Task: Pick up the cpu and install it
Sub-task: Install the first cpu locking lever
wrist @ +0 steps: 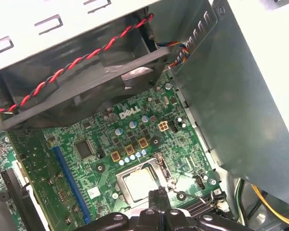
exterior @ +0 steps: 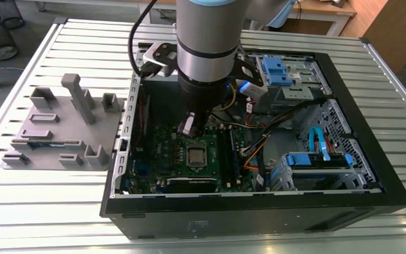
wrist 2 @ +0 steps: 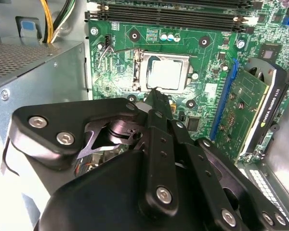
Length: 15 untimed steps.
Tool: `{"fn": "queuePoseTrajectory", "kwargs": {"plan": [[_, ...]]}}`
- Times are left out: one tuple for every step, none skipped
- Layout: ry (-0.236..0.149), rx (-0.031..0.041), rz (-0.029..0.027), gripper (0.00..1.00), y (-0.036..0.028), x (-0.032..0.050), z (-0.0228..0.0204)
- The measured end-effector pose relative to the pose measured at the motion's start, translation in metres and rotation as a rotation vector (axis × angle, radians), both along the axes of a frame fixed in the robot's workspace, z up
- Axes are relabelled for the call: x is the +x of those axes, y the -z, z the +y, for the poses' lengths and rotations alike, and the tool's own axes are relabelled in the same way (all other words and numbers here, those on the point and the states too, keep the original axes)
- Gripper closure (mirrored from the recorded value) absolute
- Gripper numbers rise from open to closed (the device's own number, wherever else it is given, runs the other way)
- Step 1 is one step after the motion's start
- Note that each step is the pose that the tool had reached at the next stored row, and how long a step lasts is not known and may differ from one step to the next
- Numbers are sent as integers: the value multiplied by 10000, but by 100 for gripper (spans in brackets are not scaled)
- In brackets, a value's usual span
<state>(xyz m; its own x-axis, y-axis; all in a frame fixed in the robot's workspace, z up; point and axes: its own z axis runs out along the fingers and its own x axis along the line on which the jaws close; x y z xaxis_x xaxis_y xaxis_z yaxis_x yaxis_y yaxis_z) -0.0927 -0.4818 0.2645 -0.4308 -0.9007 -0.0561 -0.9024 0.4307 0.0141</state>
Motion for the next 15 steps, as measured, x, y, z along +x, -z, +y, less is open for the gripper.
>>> {"fn": "queuePoseTrajectory", "kwargs": {"plan": [[0, 0, 0, 89, 0, 0, 0], [-1, 1, 0, 89, 0, 0, 2], [3, 0, 0, 89, 0, 1, 6], [15, 1, 0, 89, -1, 0, 11], [35, 0, 1, 89, -1, 0, 17], [63, 0, 0, 89, -2, 0, 22], [101, 0, 1, 89, -3, 0, 26], [147, 0, 0, 89, -4, 0, 29], [197, 0, 0, 89, -6, 0, 33], [235, 0, 0, 89, -8, 0, 37], [265, 0, 0, 89, -11, 0, 41], [290, -1, 1, 89, -15, 0, 44], [313, -1, 1, 89, -21, 0, 46], [332, -2, 2, 89, -29, 0, 48], [347, 0, 1, 89, -39, 0, 49]]}}
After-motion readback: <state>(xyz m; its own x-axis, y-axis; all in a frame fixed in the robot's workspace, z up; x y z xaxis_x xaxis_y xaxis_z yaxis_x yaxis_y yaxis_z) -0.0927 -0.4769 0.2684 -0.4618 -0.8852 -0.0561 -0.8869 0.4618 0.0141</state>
